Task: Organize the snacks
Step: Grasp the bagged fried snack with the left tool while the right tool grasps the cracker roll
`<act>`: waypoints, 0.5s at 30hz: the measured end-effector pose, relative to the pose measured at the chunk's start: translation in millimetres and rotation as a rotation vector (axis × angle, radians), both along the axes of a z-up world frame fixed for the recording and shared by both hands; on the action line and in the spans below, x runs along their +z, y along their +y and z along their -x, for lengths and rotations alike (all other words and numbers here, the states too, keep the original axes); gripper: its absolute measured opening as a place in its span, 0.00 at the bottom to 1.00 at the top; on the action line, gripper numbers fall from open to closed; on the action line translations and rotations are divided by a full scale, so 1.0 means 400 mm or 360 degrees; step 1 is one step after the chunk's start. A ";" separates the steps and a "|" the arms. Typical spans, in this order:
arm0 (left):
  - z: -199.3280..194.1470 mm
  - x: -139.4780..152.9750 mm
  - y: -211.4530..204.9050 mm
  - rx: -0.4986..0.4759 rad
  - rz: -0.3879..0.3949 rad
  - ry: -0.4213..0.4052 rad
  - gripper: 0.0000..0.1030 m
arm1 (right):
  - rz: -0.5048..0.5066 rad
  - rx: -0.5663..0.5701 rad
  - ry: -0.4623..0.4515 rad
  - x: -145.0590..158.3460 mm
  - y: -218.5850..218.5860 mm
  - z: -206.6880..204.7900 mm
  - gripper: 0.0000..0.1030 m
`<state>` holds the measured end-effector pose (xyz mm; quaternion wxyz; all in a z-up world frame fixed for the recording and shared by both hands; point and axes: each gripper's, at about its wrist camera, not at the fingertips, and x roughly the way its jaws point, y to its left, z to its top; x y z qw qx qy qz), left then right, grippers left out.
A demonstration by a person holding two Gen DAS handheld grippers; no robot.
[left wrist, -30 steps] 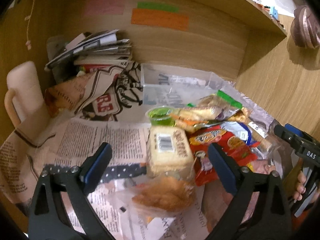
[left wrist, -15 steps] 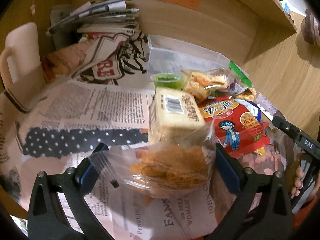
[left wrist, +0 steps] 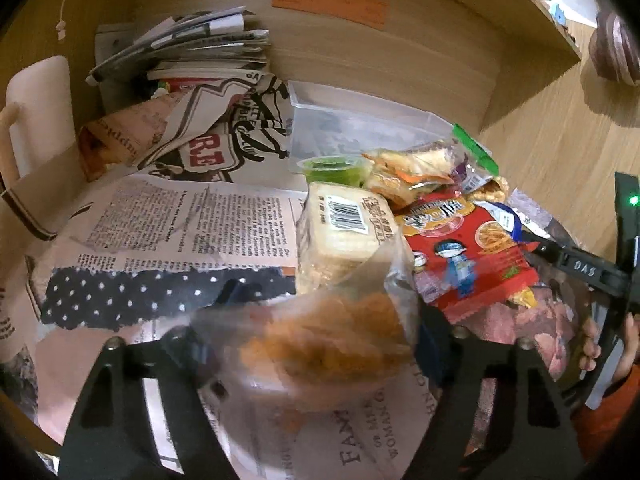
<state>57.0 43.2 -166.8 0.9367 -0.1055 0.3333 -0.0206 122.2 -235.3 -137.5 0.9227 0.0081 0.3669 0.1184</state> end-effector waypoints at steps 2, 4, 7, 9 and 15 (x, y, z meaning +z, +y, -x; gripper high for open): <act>0.000 -0.001 0.001 -0.0007 0.0013 -0.0001 0.69 | 0.0028 0.0008 -0.0009 -0.002 0.009 -0.004 0.52; 0.003 0.000 -0.005 -0.0005 -0.0012 -0.0009 0.67 | 0.0069 0.0016 -0.0017 -0.006 0.020 -0.010 0.49; 0.006 0.006 -0.008 0.0000 -0.0033 -0.0010 0.65 | 0.0101 0.0041 -0.0020 -0.009 0.033 -0.015 0.36; 0.008 0.010 -0.007 0.0006 -0.0041 -0.0013 0.65 | 0.0079 0.0036 -0.0021 -0.008 0.031 -0.015 0.35; 0.019 0.044 0.006 0.0032 -0.0064 -0.0061 0.65 | 0.0018 -0.0001 -0.0026 0.006 0.006 0.000 0.34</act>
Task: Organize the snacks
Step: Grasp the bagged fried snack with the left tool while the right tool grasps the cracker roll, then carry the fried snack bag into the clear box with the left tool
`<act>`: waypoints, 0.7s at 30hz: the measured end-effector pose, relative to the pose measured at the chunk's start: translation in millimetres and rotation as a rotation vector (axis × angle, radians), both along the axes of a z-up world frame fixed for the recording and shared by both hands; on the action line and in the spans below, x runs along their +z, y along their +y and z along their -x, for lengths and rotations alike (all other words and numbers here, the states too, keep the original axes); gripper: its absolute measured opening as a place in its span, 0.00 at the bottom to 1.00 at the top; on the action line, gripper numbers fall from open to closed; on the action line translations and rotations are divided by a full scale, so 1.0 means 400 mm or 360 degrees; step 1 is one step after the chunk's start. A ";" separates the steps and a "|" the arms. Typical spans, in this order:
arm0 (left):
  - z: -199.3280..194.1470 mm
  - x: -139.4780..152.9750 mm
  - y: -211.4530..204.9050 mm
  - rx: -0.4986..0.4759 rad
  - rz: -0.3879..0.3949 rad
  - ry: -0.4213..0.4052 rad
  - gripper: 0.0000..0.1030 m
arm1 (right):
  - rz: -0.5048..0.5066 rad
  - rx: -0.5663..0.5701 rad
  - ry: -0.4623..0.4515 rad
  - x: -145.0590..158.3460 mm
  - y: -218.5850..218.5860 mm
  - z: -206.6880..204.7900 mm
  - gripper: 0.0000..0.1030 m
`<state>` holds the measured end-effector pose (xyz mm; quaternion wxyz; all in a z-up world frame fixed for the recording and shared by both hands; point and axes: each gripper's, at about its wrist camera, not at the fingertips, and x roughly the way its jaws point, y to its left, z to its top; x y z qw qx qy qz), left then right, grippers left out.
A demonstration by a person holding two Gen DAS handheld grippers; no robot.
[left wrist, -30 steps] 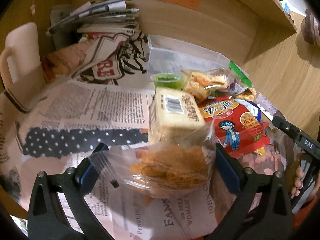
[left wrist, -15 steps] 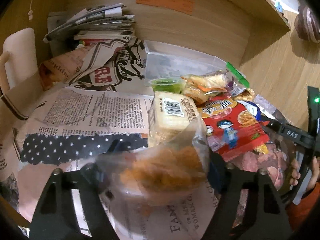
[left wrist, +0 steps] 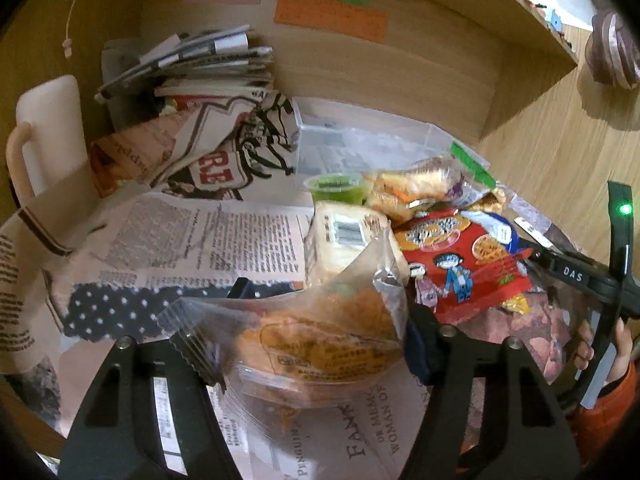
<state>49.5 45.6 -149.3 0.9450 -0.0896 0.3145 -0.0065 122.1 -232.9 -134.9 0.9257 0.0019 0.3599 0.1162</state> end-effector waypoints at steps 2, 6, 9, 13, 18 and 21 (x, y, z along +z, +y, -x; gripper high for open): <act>0.004 0.015 0.002 0.0006 -0.0007 -0.0027 0.65 | 0.0004 -0.0026 -0.0013 0.008 -0.011 0.009 0.34; 0.009 0.051 0.004 0.0000 -0.0013 -0.0089 0.48 | 0.0008 -0.0075 -0.0052 0.026 -0.033 0.025 0.34; -0.006 0.071 0.009 -0.0020 0.0017 -0.0094 0.48 | -0.0005 -0.0102 -0.0091 0.047 -0.051 0.034 0.34; -0.026 0.082 0.003 -0.0014 -0.0016 -0.0115 0.48 | -0.0020 -0.0105 -0.0153 0.074 -0.057 0.043 0.34; -0.041 0.091 -0.010 -0.0033 -0.0033 -0.0137 0.45 | -0.0015 -0.0083 -0.0218 0.102 -0.048 0.050 0.34; -0.054 0.108 -0.007 -0.0048 -0.0015 -0.0154 0.45 | -0.0042 -0.0062 -0.0233 0.113 -0.043 0.047 0.34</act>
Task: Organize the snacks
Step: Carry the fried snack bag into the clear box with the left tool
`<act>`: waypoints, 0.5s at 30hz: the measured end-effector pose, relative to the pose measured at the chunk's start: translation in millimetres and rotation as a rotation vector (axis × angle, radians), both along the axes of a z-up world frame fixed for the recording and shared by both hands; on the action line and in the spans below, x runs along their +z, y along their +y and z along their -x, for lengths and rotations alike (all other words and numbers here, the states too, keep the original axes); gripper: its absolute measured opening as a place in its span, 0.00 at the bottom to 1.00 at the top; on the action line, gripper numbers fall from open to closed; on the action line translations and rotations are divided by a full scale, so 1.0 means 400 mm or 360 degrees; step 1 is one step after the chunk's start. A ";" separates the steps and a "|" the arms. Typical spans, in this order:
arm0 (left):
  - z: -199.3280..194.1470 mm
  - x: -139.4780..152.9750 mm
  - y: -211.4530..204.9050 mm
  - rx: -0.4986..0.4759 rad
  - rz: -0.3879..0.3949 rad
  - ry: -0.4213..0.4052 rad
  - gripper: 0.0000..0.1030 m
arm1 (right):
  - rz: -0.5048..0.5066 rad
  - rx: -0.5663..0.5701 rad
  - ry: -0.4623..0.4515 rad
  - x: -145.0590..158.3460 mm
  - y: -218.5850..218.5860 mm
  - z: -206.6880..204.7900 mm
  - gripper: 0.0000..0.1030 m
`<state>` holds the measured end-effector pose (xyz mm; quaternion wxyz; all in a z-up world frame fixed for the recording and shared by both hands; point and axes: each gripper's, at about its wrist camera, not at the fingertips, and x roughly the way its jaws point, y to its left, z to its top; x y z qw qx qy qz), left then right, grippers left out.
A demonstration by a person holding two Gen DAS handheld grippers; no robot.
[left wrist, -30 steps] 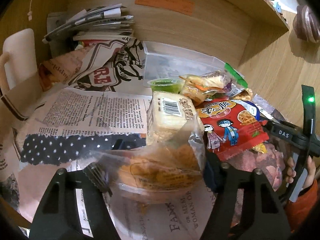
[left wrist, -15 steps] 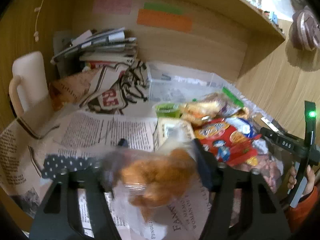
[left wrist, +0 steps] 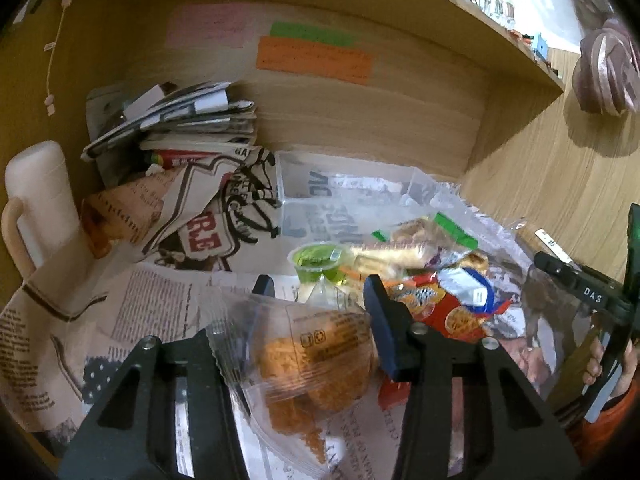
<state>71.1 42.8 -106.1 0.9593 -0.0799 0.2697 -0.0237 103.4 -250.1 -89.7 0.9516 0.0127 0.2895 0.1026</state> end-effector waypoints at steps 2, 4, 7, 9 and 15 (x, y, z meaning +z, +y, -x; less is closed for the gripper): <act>-0.008 0.015 0.001 -0.0009 -0.0002 -0.0023 0.44 | -0.0010 0.0016 -0.0017 0.008 0.008 -0.004 0.34; -0.021 0.031 0.002 -0.0017 -0.0009 -0.0043 0.44 | -0.0017 0.0029 -0.0035 0.016 0.017 -0.005 0.34; -0.040 0.052 0.001 -0.0022 -0.0032 -0.0076 0.43 | -0.0036 0.0056 -0.0058 0.028 0.031 -0.014 0.34; -0.056 0.062 0.000 -0.0027 -0.0036 -0.0085 0.43 | -0.0042 0.0074 -0.0074 0.037 0.042 -0.021 0.34; -0.111 0.093 0.001 -0.0057 -0.0038 -0.0107 0.43 | -0.0052 0.0124 -0.0116 0.062 0.080 -0.043 0.34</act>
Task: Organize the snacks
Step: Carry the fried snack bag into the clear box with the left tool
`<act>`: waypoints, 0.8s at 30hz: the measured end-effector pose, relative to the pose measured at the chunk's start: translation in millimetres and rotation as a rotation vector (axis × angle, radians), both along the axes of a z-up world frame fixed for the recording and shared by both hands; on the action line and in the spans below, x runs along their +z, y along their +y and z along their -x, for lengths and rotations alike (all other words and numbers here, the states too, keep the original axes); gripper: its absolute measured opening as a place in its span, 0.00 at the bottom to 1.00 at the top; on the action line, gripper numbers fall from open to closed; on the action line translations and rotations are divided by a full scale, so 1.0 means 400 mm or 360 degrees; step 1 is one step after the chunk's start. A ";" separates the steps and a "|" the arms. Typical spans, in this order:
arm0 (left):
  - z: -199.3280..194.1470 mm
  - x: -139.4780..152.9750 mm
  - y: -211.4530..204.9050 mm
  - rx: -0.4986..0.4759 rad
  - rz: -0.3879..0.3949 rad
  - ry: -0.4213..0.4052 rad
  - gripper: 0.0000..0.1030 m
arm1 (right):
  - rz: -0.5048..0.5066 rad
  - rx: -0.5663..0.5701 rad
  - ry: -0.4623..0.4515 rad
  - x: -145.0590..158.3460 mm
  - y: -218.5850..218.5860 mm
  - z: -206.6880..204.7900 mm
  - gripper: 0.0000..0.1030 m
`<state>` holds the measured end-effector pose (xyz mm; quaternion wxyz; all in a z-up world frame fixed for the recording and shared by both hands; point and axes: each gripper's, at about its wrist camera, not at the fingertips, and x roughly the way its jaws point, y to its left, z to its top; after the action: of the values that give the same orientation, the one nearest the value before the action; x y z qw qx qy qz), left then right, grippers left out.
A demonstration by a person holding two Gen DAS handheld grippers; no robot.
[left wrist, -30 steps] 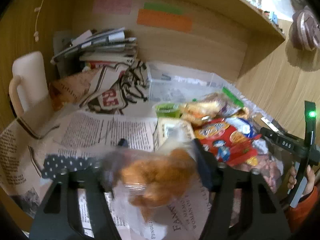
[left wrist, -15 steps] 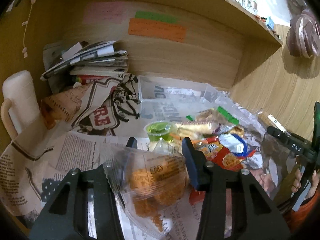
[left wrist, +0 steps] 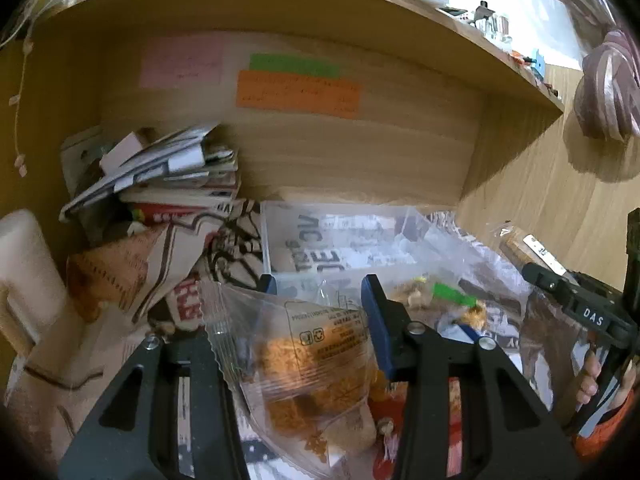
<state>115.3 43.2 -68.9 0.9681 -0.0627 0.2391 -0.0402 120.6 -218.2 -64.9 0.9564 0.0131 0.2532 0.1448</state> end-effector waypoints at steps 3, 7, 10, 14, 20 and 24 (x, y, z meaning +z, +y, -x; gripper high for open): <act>-0.027 0.021 -0.001 -0.0015 -0.0007 -0.0022 0.42 | -0.0003 0.0019 -0.0016 0.014 0.016 -0.016 0.34; -0.059 0.048 -0.006 -0.0034 -0.0039 -0.0047 0.42 | -0.0003 0.0045 -0.0026 0.028 0.033 -0.041 0.34; -0.085 0.064 -0.008 -0.0050 -0.0049 -0.0062 0.42 | 0.0003 0.0062 -0.0028 0.034 0.048 -0.061 0.34; -0.138 0.081 -0.006 -0.0092 -0.0019 -0.0046 0.20 | 0.0010 0.0088 -0.0023 0.038 0.068 -0.090 0.34; -0.214 0.076 -0.012 -0.0106 -0.0014 0.0005 0.20 | 0.0040 0.0118 -0.0001 0.032 0.094 -0.131 0.34; -0.219 0.063 -0.008 -0.0107 -0.0046 0.0036 0.21 | 0.0052 0.0141 0.0029 0.024 0.106 -0.159 0.34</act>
<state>203.0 39.9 -43.7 0.9643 -0.0411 0.2525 -0.0687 184.0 -175.6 -55.1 0.9468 -0.0123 0.2646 0.1826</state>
